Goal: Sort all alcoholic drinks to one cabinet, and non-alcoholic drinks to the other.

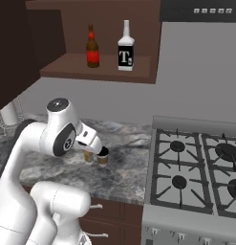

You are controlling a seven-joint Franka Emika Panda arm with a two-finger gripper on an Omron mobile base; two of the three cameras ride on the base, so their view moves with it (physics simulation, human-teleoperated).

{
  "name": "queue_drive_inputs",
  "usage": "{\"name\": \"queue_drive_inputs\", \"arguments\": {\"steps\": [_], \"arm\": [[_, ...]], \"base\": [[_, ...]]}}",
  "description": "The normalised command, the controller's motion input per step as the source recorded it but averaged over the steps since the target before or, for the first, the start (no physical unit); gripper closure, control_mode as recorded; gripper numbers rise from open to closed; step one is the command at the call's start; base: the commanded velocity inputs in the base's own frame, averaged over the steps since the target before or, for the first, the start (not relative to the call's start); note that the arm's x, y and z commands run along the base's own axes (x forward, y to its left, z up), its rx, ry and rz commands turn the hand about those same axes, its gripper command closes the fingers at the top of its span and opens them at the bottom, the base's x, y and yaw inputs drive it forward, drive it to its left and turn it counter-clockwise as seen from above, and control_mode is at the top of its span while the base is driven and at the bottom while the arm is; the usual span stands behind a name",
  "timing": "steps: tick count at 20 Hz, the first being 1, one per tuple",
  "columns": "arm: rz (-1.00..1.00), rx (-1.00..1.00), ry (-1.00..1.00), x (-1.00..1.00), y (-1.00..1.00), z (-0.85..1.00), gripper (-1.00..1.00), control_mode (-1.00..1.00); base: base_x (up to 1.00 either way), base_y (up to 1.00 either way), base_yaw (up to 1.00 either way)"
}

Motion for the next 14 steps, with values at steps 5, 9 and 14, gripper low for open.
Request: {"name": "queue_drive_inputs", "arguments": {"steps": [5, 9, 14], "arm": [[0.0, 0.0, 0.01, 0.1, -0.03, -0.2, -1.0, -1.0], [0.0, 0.0, 0.0, 0.12, 0.0, -0.25, -1.0, -1.0], [0.01, 0.0, 0.0, 0.11, -0.01, -0.2, -1.0, -1.0]], "base": [[0.0, 0.0, 0.0], [0.0, 0.0, 0.0], [0.0, 0.0, 0.0]]}}
